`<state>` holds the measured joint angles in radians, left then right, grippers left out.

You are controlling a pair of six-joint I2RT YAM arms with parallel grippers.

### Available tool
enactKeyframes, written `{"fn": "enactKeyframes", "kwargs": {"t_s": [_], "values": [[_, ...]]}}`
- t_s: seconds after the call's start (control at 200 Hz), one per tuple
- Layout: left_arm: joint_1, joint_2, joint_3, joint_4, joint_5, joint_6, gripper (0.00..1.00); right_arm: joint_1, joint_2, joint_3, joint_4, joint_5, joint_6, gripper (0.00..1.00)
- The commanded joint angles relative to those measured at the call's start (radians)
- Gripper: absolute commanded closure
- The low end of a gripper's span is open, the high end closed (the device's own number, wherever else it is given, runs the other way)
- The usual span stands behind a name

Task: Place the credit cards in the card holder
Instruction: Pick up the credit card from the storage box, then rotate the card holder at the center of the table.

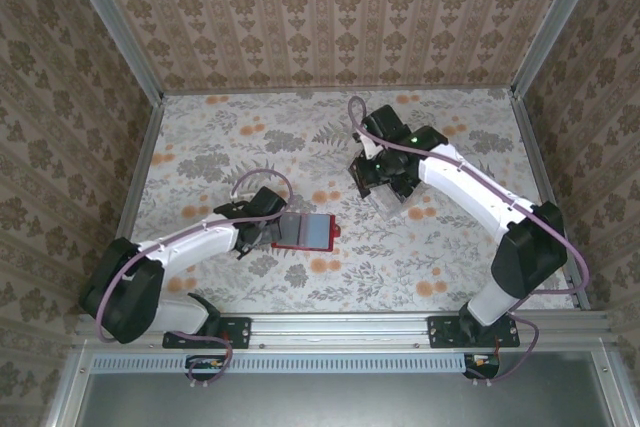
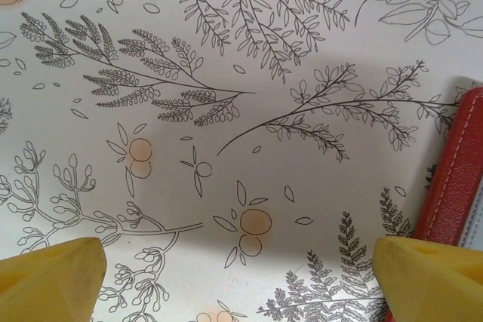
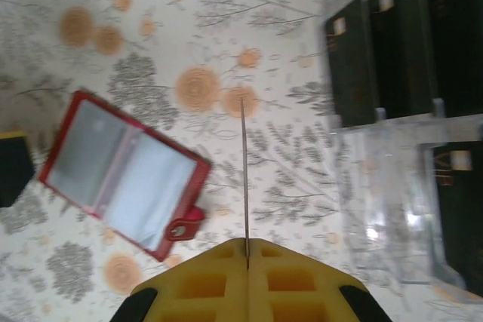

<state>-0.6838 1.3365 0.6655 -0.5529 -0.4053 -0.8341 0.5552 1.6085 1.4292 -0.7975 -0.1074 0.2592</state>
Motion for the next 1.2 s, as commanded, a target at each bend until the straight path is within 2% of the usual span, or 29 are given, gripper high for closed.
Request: {"fn": "enactKeyframes", "kwargs": {"t_s": [0.0, 0.265, 0.56, 0.815, 1.0, 1.195], "values": [[-0.016, 0.016, -0.019, -0.007, -0.004, -0.030, 0.00, 0.025, -0.028, -0.041, 0.065, -0.094, 0.081, 1.00], [-0.066, 0.067, -0.025, 0.014, 0.008, -0.061, 0.00, 0.052, -0.044, -0.091, 0.110, -0.123, 0.121, 1.00], [-0.190, 0.058, -0.023, -0.003, 0.000, -0.164, 0.00, 0.066, -0.046, -0.152, 0.178, -0.148, 0.172, 1.00], [-0.177, -0.027, 0.005, -0.045, -0.044, -0.145, 0.00, 0.085, -0.050, -0.296, 0.411, -0.218, 0.283, 1.00], [-0.171, -0.064, 0.000, 0.112, -0.019, -0.061, 0.00, 0.092, -0.014, -0.393, 0.590, -0.266, 0.362, 1.00], [-0.169, -0.032, 0.000, 0.213, 0.034, -0.047, 0.00, 0.101, 0.022, -0.427, 0.665, -0.282, 0.383, 1.00]]}}
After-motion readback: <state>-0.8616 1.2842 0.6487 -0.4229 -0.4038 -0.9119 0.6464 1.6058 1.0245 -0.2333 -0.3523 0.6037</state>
